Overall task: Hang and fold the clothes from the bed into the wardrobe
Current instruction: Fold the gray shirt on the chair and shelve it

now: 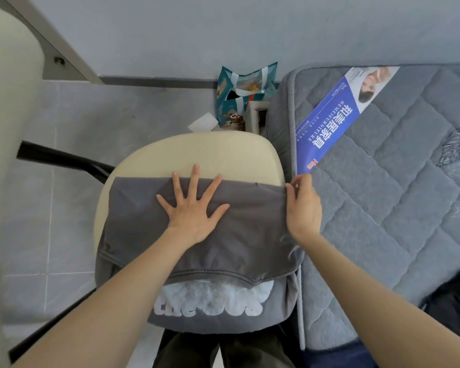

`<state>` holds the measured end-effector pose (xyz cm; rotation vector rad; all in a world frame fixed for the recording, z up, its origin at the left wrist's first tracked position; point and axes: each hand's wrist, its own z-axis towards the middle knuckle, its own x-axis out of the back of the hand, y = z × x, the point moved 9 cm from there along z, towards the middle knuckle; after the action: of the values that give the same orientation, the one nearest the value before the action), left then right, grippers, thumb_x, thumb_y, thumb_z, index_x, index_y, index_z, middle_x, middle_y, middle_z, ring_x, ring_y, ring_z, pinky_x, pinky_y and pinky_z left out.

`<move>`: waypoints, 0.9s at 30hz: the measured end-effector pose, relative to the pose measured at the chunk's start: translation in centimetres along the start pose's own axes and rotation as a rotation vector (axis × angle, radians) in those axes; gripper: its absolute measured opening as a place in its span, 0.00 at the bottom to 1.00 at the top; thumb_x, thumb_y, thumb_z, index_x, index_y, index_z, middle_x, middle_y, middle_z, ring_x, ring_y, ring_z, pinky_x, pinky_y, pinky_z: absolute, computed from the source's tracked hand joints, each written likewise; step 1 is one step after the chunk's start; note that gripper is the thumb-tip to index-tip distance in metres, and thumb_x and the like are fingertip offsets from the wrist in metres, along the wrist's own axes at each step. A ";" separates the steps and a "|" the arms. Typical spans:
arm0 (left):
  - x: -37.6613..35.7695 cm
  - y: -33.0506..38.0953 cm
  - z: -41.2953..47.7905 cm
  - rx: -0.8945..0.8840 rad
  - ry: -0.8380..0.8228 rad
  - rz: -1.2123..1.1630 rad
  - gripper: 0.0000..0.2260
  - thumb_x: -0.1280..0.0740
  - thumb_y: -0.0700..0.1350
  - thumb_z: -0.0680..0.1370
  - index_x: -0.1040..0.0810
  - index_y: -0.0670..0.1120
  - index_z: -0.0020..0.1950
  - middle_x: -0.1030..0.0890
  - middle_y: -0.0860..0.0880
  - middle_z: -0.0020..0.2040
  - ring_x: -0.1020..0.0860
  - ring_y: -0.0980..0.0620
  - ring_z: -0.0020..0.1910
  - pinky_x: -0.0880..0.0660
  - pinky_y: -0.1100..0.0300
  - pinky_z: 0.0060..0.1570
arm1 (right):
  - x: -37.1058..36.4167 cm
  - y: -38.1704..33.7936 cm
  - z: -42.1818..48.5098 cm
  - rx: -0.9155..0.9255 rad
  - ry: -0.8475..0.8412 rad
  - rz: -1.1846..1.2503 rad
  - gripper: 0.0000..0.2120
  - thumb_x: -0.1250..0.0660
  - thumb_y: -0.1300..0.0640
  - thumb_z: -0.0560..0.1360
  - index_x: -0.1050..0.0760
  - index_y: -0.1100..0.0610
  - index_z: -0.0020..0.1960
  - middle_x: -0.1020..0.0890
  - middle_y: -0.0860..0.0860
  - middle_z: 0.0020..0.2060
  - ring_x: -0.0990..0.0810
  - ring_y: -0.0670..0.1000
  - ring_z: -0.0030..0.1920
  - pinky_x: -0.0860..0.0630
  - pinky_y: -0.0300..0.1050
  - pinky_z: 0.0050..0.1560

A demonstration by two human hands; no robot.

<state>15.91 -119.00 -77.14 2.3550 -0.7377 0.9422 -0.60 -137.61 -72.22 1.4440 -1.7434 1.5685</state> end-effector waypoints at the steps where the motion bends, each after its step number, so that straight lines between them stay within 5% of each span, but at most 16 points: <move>1: 0.2 -0.2 0.0 -0.002 -0.010 -0.006 0.27 0.57 0.70 0.76 0.71 0.72 0.68 0.76 0.56 0.72 0.74 0.39 0.71 0.61 0.25 0.63 | -0.2 -0.6 0.1 0.065 -0.008 -0.159 0.04 0.44 0.55 0.82 0.34 0.56 0.53 0.26 0.50 0.47 0.27 0.56 0.42 0.32 0.49 0.39; 4: 1.2 -0.9 -0.5 -0.029 0.006 -0.020 0.24 0.56 0.62 0.81 0.64 0.67 0.74 0.72 0.53 0.75 0.71 0.40 0.73 0.55 0.27 0.67 | 0.8 -2.6 0.4 0.187 0.090 -0.471 0.08 0.40 0.58 0.80 0.28 0.58 0.58 0.26 0.58 0.55 0.28 0.61 0.48 0.32 0.54 0.43; 6: 1.8 -1.8 -1.0 -0.056 0.033 0.024 0.24 0.55 0.59 0.82 0.61 0.64 0.76 0.71 0.52 0.75 0.69 0.38 0.74 0.51 0.28 0.68 | 1.0 -5.1 -0.4 0.375 0.123 -0.429 0.11 0.36 0.57 0.78 0.25 0.58 0.58 0.24 0.59 0.58 0.27 0.62 0.50 0.31 0.54 0.46; 8: 1.9 -3.2 -1.3 -0.073 0.000 0.090 0.24 0.55 0.59 0.82 0.65 0.66 0.74 0.73 0.53 0.74 0.69 0.37 0.73 0.52 0.28 0.67 | -1.7 -7.4 -2.0 0.636 -0.079 -0.423 0.18 0.36 0.51 0.78 0.28 0.54 0.66 0.28 0.57 0.67 0.29 0.63 0.60 0.31 0.57 0.58; 10: 1.5 -4.6 -1.5 -0.066 -0.046 0.125 0.25 0.55 0.61 0.81 0.71 0.68 0.70 0.75 0.53 0.73 0.71 0.38 0.73 0.53 0.28 0.67 | -5.3 -7.0 -4.2 0.781 -0.356 -0.572 0.27 0.44 0.44 0.81 0.44 0.49 0.78 0.43 0.54 0.77 0.41 0.61 0.74 0.44 0.58 0.73; 13: 1.1 -6.6 -1.7 0.006 -0.044 0.144 0.29 0.55 0.65 0.79 0.75 0.66 0.68 0.77 0.50 0.72 0.72 0.37 0.72 0.54 0.29 0.69 | -6.5 -3.4 -4.5 0.664 -0.434 -0.665 0.33 0.53 0.38 0.80 0.66 0.47 0.76 0.62 0.48 0.77 0.60 0.56 0.78 0.62 0.52 0.76; 17: 1.3 -8.8 -2.3 0.132 -0.025 0.125 0.36 0.54 0.70 0.75 0.76 0.61 0.69 0.76 0.41 0.72 0.71 0.37 0.73 0.56 0.33 0.70 | -5.6 -1.1 -4.1 0.503 -0.381 -0.681 0.38 0.54 0.35 0.78 0.71 0.51 0.75 0.64 0.50 0.77 0.64 0.53 0.77 0.63 0.48 0.76; 21: 2.8 -8.9 -2.7 0.173 -0.011 0.080 0.33 0.53 0.64 0.79 0.66 0.55 0.77 0.68 0.39 0.76 0.65 0.36 0.75 0.52 0.36 0.72 | -4.8 -2.2 -3.6 0.374 -0.319 -0.651 0.36 0.52 0.39 0.81 0.61 0.58 0.78 0.55 0.54 0.78 0.57 0.57 0.78 0.60 0.50 0.76; 27: 6.5 -7.1 -2.1 -0.015 0.137 0.371 0.32 0.37 0.54 0.79 0.49 0.50 0.78 0.38 0.43 0.70 0.40 0.43 0.70 0.48 0.38 0.72 | -4.4 -8.0 -2.9 0.596 -0.344 -0.557 0.28 0.29 0.51 0.72 0.34 0.57 0.69 0.31 0.56 0.63 0.35 0.58 0.65 0.44 0.49 0.70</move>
<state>23.50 -114.45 -72.73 2.1532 -1.1443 1.2302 6.99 -131.93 -71.01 2.3453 -0.8814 1.6424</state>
